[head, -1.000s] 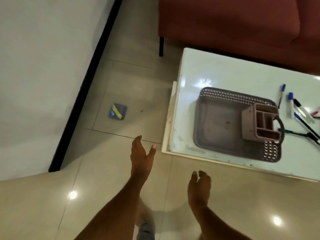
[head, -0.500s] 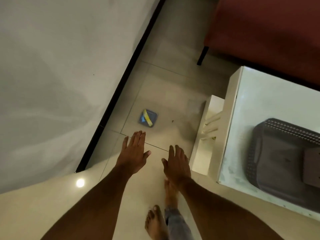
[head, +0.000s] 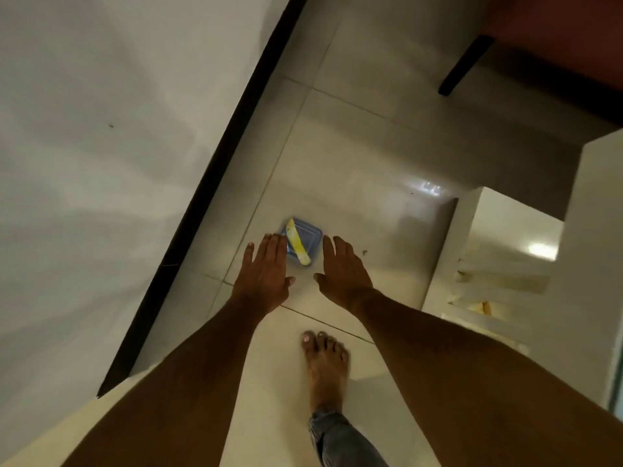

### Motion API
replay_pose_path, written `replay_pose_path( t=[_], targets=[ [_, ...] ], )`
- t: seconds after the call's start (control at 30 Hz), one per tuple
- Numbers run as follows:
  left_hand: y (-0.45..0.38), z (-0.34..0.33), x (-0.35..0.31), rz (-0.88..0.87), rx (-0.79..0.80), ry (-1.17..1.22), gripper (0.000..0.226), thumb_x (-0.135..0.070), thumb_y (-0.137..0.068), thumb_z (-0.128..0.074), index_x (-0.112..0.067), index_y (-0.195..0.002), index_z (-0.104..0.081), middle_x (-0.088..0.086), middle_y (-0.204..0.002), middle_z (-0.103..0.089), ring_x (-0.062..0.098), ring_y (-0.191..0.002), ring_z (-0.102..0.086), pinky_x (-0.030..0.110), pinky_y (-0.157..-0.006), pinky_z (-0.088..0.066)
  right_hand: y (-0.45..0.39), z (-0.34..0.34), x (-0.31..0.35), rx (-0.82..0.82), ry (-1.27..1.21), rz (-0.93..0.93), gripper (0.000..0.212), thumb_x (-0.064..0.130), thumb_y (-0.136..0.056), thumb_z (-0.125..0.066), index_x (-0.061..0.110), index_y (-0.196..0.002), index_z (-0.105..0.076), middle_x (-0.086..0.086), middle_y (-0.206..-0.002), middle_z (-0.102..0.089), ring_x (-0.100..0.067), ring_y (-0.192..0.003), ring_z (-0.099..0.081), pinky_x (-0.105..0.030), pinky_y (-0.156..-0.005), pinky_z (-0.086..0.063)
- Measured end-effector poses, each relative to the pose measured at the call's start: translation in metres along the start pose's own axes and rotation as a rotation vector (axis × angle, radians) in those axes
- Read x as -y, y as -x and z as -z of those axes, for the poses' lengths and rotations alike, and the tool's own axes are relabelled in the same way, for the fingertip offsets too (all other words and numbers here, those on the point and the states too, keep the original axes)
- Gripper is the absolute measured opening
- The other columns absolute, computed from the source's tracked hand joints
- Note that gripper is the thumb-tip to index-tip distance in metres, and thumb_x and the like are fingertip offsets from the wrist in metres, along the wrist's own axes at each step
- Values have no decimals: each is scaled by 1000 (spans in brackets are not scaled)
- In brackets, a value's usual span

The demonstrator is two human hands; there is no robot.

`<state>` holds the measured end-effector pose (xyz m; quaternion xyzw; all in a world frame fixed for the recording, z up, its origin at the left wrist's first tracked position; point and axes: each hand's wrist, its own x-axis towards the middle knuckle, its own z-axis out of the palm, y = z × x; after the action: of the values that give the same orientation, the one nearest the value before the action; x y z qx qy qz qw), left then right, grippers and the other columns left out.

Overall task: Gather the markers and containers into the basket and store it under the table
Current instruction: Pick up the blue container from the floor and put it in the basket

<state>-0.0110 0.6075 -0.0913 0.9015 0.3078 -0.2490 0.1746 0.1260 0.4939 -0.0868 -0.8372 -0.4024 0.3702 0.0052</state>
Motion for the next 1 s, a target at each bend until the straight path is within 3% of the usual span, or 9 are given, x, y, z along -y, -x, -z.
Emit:
replay_pose_path(
  t=[0.17, 0.23, 0.3, 0.4, 0.53, 0.83, 1.0],
  targets=[
    [-70, -46, 12, 64, -40, 159, 101, -32, -88, -77, -5, -160, -13, 15, -165, -24, 31, -155, -21, 51, -126, -24, -79, -34, -9, -11, -133, -24, 94, 24, -87, -79, 7, -159, -20, -16, -155, -34, -33, -141, -39, -43, -110, -46],
    [-88, -61, 13, 113, -81, 274, 101, -25, -80, -85, -4, -156, -23, 15, -155, -39, 31, -145, -39, 46, -119, -37, -98, -41, -12, -1, -171, -44, 98, 25, -86, -81, 7, -159, -19, -17, -155, -34, -32, -141, -38, -44, -110, -46],
    [-100, -73, 14, 178, -72, 402, 102, -22, -76, -87, -3, -154, -24, 16, -149, -42, 31, -138, -44, 43, -111, -45, -114, -47, -13, 13, -216, -62, 98, 22, -85, -81, 5, -159, -18, -18, -155, -32, -33, -142, -35, -45, -111, -44],
    [-113, -84, 10, 243, -50, 489, 103, -21, -75, -88, 5, -153, -25, 22, -147, -41, 35, -135, -43, 42, -109, -43, -131, -52, -16, 14, -241, -99, 89, 9, -86, -76, 4, -157, -22, -19, -152, -34, -36, -140, -34, -42, -109, -42],
    [-125, -80, 3, 367, -44, 595, 88, -16, -74, -88, 5, -143, -37, 24, -140, -45, 37, -131, -44, 40, -108, -38, -139, -56, -13, -5, -271, -132, 77, 4, -84, -74, 7, -149, -34, -21, -146, -36, -38, -133, -36, -39, -104, -42],
    [-103, -19, -17, 371, -20, 600, 66, -14, -86, -78, -1, -141, -43, 22, -142, -39, 35, -132, -41, 36, -106, -42, -101, -11, -6, -59, -343, -136, 72, 8, -90, -73, 7, -151, -36, -22, -146, -36, -36, -132, -37, -36, -104, -44],
    [-76, 31, -33, 356, -109, 671, 45, -14, -97, -63, -2, -138, -49, 23, -139, -42, 37, -129, -44, 46, -106, -48, -58, 41, 3, -124, -346, -139, 71, 0, -89, -72, 9, -151, -38, -17, -146, -35, -32, -137, -35, -33, -109, -45]
  ],
)
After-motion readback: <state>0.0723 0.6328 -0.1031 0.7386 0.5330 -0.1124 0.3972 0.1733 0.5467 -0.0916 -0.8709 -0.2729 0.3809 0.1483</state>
